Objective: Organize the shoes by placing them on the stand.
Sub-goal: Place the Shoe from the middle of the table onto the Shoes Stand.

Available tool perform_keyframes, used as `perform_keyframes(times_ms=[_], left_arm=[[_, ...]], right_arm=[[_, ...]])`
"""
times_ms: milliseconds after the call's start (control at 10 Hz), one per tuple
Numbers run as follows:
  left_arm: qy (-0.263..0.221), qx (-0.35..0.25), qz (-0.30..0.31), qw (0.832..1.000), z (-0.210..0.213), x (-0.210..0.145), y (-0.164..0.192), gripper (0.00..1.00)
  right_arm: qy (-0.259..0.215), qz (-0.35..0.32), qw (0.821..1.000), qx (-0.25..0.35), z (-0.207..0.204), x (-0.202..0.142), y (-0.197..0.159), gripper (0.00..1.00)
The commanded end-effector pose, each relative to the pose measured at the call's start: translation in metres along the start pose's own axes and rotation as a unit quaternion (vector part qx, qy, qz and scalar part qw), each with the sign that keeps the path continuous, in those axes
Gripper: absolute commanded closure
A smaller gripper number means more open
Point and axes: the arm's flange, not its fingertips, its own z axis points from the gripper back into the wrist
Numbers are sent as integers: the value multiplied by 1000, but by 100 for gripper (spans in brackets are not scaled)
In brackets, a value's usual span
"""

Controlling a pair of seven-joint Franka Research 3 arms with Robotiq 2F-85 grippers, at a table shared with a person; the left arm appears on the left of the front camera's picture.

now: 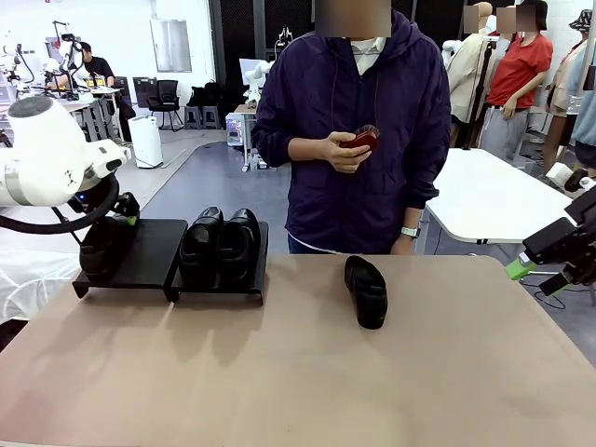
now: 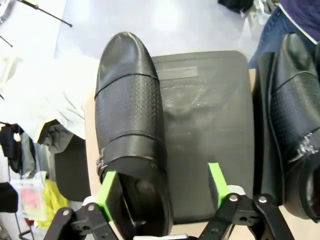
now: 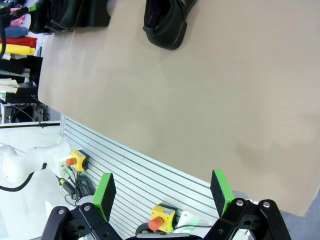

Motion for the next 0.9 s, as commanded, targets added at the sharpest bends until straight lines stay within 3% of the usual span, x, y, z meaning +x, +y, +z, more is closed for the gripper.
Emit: perform_keyframes(times_ms=[0,100,300,400,500,600,800], left_arm=[[34,-45,-33,998,41,-3,0,0],[56,-90,-101,989,72,-5,-5,0],[153,-128,-125,972,125,-14,-3,0],[187,-173,-155,955,152,-21,-3,0],[218,-228,-209,926,182,-34,-2,0],[214,-241,-218,921,206,-55,-4,0],[118,-241,-166,949,232,-121,5,0]], right_arm=[[-7,-7,1000,7,1,2,1,0],[-7,-7,1000,7,1,2,1,0],[-7,-7,1000,7,1,2,1,0],[-7,-7,1000,7,1,2,1,0],[-7,-7,1000,7,1,2,1,0],[-7,-7,1000,7,1,2,1,0],[-7,-7,1000,7,1,2,1,0]])
